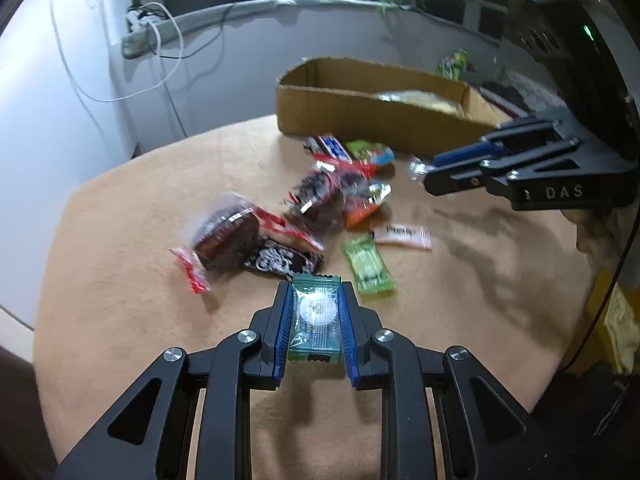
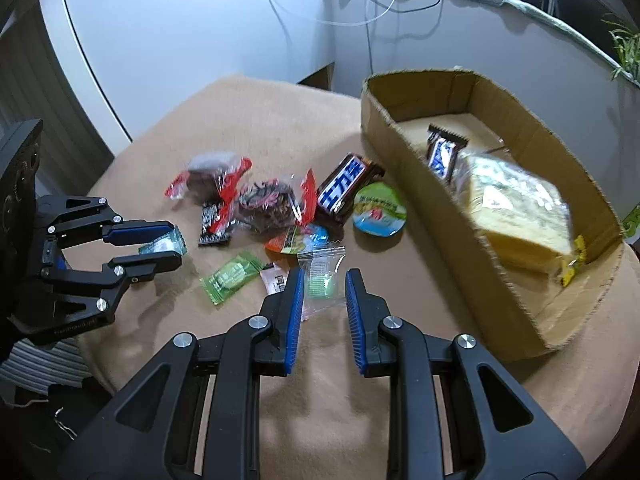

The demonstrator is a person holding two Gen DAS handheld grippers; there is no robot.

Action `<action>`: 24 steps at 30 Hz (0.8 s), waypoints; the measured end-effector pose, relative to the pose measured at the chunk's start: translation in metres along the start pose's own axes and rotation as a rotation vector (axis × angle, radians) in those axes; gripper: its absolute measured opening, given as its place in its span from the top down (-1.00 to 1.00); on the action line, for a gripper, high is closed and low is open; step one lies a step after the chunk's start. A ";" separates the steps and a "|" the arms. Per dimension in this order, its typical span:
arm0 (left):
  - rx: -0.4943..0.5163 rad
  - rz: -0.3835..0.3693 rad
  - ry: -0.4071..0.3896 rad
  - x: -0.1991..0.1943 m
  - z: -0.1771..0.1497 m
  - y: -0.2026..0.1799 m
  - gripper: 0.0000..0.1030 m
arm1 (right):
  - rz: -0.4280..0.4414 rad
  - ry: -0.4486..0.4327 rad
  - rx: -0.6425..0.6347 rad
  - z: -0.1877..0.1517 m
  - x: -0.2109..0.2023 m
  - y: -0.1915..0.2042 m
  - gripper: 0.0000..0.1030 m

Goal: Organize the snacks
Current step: 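Lift the teal mint packet with the left gripper and carry it over the box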

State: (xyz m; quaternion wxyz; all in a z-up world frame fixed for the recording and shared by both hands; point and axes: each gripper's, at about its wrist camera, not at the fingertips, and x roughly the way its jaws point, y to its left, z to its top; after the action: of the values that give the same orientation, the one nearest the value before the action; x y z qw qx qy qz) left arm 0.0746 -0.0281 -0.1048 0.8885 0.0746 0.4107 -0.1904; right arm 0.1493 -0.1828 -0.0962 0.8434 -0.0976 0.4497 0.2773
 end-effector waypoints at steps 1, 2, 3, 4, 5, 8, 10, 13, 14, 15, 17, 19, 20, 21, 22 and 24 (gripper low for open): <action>-0.014 -0.007 -0.008 -0.003 0.002 0.002 0.59 | 0.000 -0.009 0.005 0.001 -0.004 -0.002 0.57; -0.025 -0.013 -0.015 -0.005 0.004 0.003 0.59 | -0.002 -0.017 0.009 0.001 -0.008 -0.003 0.57; -0.031 -0.015 -0.024 -0.008 0.006 0.004 0.59 | -0.007 -0.029 0.014 0.001 -0.013 -0.006 0.57; -0.034 -0.012 -0.031 -0.010 0.008 0.004 0.59 | -0.010 -0.038 0.019 0.003 -0.016 -0.008 0.57; -0.038 -0.009 -0.045 -0.012 0.012 0.005 0.59 | -0.016 -0.049 0.025 0.004 -0.021 -0.012 0.57; -0.061 -0.010 -0.084 -0.018 0.026 0.008 0.59 | -0.026 -0.088 0.055 0.008 -0.033 -0.020 0.57; -0.072 -0.019 -0.114 -0.022 0.036 0.009 0.59 | -0.039 -0.108 0.074 0.011 -0.042 -0.030 0.57; -0.083 -0.036 -0.164 -0.025 0.054 0.008 0.59 | -0.055 -0.130 0.101 0.015 -0.052 -0.045 0.57; -0.088 -0.043 -0.178 -0.024 0.061 0.006 0.59 | -0.060 -0.136 0.107 0.017 -0.054 -0.049 0.57; -0.093 -0.050 -0.186 -0.024 0.066 0.007 0.59 | -0.070 -0.141 0.109 0.019 -0.056 -0.054 0.57; -0.112 -0.068 -0.203 -0.019 0.080 0.007 0.59 | -0.086 -0.150 0.115 0.022 -0.060 -0.063 0.57; -0.118 -0.077 -0.212 -0.015 0.089 0.005 0.59 | -0.100 -0.157 0.120 0.026 -0.065 -0.071 0.57; -0.126 -0.083 -0.214 -0.010 0.095 0.005 0.59 | -0.103 -0.160 0.124 0.028 -0.066 -0.075 0.57; -0.131 -0.086 -0.214 -0.006 0.100 0.004 0.59 | -0.106 -0.162 0.128 0.029 -0.067 -0.078 0.57; -0.135 -0.089 -0.213 -0.001 0.106 0.003 0.59 | -0.108 -0.163 0.134 0.031 -0.068 -0.083 0.57; -0.143 -0.090 -0.214 0.005 0.113 0.002 0.59 | -0.114 -0.165 0.145 0.035 -0.069 -0.091 0.57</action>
State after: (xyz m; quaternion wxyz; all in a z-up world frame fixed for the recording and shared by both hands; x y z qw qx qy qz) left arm 0.1577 -0.0607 -0.0347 0.9208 -0.0280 0.3292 -0.2071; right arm 0.1943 -0.2698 -0.0281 0.8968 -0.0386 0.3914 0.2029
